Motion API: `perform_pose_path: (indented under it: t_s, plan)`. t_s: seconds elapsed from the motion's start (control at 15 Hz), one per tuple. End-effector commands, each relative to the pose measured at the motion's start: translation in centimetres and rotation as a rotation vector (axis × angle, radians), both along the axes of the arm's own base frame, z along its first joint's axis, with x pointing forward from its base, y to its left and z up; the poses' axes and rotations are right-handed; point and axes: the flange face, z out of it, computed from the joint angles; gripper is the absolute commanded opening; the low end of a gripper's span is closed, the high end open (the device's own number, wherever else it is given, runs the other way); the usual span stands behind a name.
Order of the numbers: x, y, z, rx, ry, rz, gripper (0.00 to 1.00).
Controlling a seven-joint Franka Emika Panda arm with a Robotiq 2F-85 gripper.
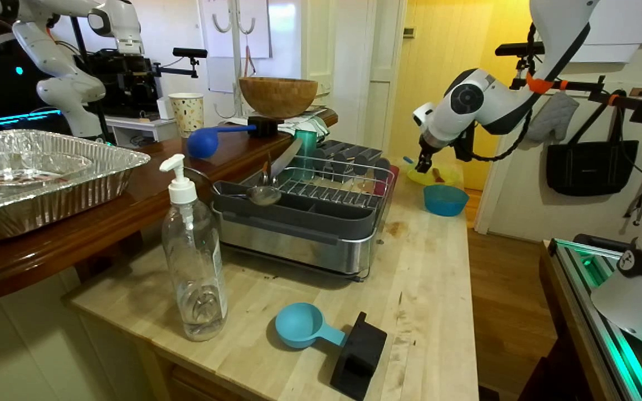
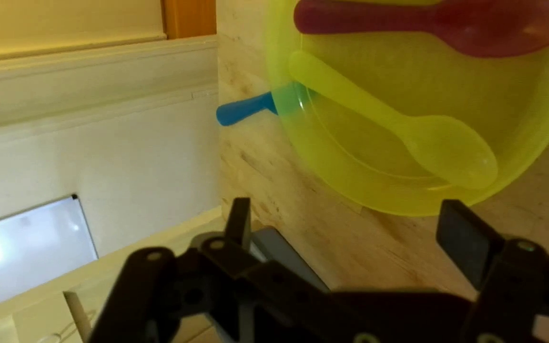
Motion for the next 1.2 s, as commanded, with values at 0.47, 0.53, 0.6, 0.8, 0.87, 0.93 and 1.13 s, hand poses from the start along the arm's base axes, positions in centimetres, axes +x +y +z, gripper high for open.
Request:
perform_pose_path:
  t_s: [0.47,0.53,0.6,0.8,0.87,0.93,1.13]
  plan:
    - [-1.5,-4.5,4.3,0.231,-0.131,-0.574,1.0]
    - [-1.4,-5.0,4.3,0.244,-0.136,-0.633,1.0]
    - [-1.3,-5.5,4.3,0.253,-0.142,-0.693,1.0]
    - [-1.4,-7.2,3.7,0.287,-0.154,-0.868,1.0]
    - [-1.5,-7.7,3.4,0.304,-0.162,-0.924,1.0]
    - [-1.6,-8.1,3.1,0.318,-0.172,-0.972,1.0]
    - [-1.3,-9.2,2.3,0.356,-0.211,-1.041,1.0]
